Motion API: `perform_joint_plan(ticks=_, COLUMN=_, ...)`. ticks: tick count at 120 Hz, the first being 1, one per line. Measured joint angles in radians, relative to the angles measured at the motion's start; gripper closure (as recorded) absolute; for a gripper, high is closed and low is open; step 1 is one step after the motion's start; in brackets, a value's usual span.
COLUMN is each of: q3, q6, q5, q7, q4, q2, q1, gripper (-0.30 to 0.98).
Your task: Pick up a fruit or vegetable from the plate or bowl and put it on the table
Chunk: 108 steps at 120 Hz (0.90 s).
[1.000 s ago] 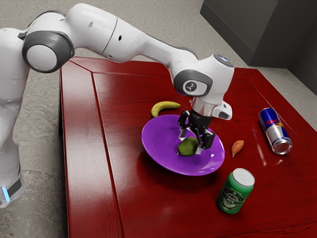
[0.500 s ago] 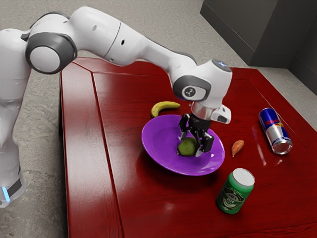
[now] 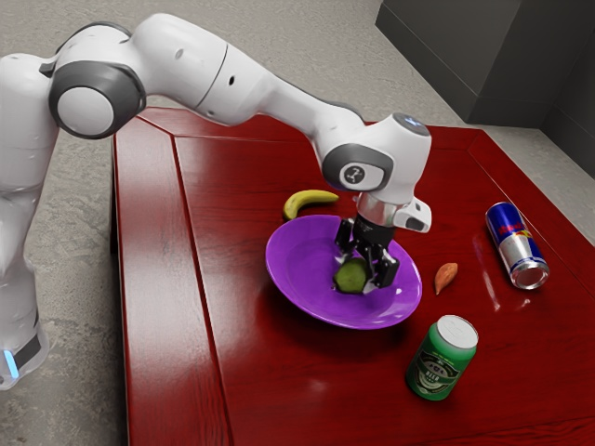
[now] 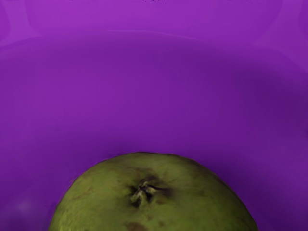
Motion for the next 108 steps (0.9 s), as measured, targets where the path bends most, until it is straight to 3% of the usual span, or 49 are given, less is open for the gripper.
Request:
perform_joint_plan(ticks=11, q3=0.0, q6=0.003, q5=0.001, q7=0.003, q4=0.001, q2=0.0, q1=0.0, gripper=0.3)
perform_joint_plan(ticks=20, q3=0.0, q6=0.005, q5=0.004, q7=0.003, q4=0.001, q2=0.0, q1=0.0, gripper=0.36)
perform_joint_plan(ticks=52, q3=0.005, q6=0.005, q5=0.024, q7=0.003, q4=0.023, q2=-0.017, q1=-0.003, gripper=0.39)
perform_joint_plan(ticks=70, q3=-0.008, q6=-0.019, q5=0.11, q7=0.012, q4=0.226, q2=-0.008, q1=0.021, gripper=0.41)
perform_joint_plan(ticks=84, q3=-0.151, q6=-0.039, q5=0.197, q7=0.042, q4=0.549, q2=0.179, q1=0.135, gripper=0.37)
perform_joint_plan(ticks=92, q3=-0.306, q6=-0.042, q5=0.291, q7=0.062, q4=0.713, q2=0.301, q1=0.177, gripper=0.37)
perform_joint_plan(ticks=99, q3=-0.391, q6=-0.02, q5=0.364, q7=0.084, q4=0.775, q2=0.366, q1=0.191, gripper=0.37)
perform_joint_plan(ticks=108, q3=-0.43, q6=0.02, q5=0.421, q7=0.112, q4=0.8, q2=0.409, q1=0.195, gripper=0.38)
